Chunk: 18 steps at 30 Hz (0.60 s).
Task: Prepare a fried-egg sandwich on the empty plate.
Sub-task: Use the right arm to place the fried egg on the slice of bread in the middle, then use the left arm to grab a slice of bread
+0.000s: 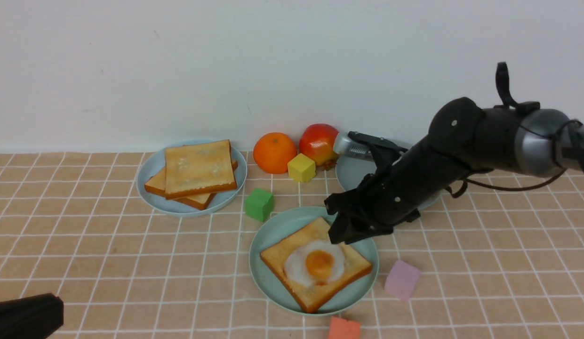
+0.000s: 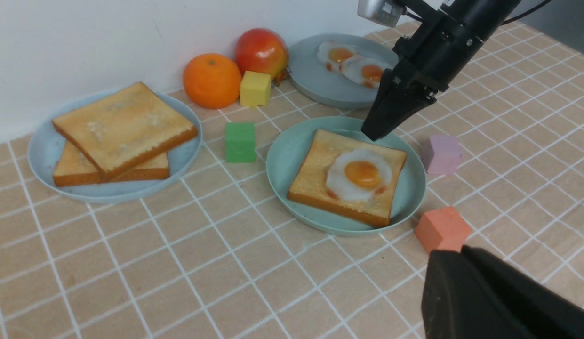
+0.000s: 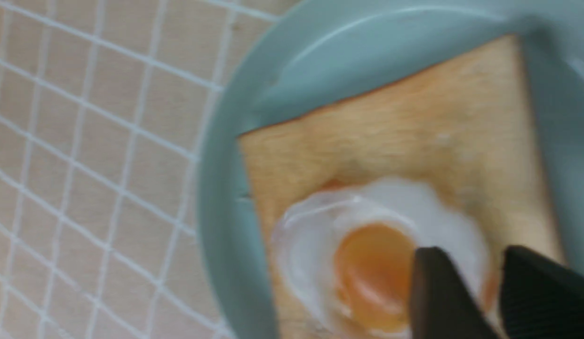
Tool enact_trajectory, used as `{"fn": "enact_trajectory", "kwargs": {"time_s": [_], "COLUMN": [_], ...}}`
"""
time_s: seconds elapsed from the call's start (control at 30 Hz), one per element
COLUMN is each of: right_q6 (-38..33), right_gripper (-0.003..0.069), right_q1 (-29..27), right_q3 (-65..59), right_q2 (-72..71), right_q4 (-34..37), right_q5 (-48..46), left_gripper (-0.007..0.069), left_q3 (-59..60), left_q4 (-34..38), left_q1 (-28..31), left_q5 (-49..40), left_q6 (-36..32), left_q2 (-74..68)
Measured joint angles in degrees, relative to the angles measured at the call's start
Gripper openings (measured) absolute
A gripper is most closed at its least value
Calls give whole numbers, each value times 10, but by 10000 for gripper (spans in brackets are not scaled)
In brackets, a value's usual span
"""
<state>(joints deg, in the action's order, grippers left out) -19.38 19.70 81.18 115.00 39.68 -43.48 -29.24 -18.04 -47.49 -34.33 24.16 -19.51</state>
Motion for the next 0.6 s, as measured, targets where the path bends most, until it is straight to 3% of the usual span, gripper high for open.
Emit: {"fn": "enact_trajectory", "kwargs": {"time_s": [0.03, 0.13, 0.27, 0.4, 0.5, 0.6], "right_q6": [0, -1, 0, 22, 59, 71], "right_gripper": [285, 434, 468, 395, 241, 101], "right_q1": [-1, -23, -47, -54, -47, -39], "right_q3": [0, 3, 11, 14, 1, -43], "right_q2": [0, -18, -86, -165, -266, -348], "right_q4": [-1, -12, -47, -101, -150, -166], "right_q5": [0, -22, -78, -133, -191, -208], "left_gripper": [21, 21, 20, -13, -13, -13], "left_q3": [0, 0, -3, -43, -133, -206], "left_q4": [1, 3, 2, -4, -20, -25], "left_q1": [0, 0, 0, 0, 0, 14], "left_q5": [-1, -10, 5, 11, 19, 18], "left_q6": [2, 60, 94, 101, 94, 35], "left_q2": [-1, -46, -158, -268, -397, -483]}}
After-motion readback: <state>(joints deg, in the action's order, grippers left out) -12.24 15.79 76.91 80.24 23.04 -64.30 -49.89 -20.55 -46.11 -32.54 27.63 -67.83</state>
